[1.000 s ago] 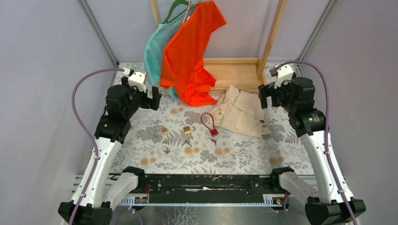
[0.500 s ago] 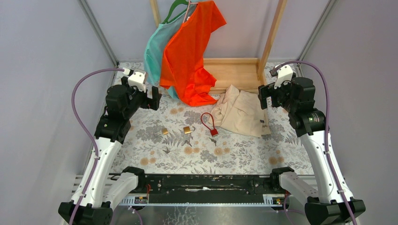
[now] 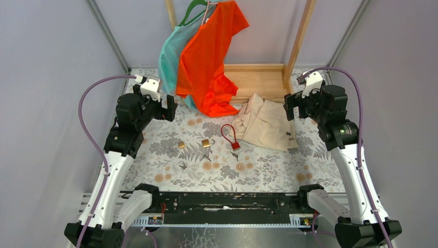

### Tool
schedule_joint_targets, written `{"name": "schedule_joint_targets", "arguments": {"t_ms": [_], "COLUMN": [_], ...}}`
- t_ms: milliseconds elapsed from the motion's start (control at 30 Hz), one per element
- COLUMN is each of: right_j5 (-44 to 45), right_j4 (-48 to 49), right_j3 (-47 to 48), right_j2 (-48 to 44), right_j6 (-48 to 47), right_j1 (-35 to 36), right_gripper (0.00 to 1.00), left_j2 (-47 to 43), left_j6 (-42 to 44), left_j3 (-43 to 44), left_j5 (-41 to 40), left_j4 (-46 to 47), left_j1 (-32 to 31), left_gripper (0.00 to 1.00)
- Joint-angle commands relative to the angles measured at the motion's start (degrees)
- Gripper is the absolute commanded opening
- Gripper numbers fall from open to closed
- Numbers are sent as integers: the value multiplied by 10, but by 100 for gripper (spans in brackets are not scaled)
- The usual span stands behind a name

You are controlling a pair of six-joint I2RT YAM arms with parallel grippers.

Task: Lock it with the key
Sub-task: Reset both arms

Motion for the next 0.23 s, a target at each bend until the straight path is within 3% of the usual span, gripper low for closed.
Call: {"name": "schedule_joint_targets", "arguments": {"t_ms": [0, 200], "right_j5": [-12, -6], "right_j4": [12, 17], "right_j3": [14, 11], "right_j2": [-9, -13], "right_j6": [4, 9], "right_j1": [-5, -7], "right_gripper": [99, 99], "left_j2": [-11, -11], "left_j6": [-3, -3], "left_j3": [5, 3], "left_j5": [4, 4], "left_j4": [8, 8], "left_j1": [6, 6], "left_gripper": [100, 100]}}
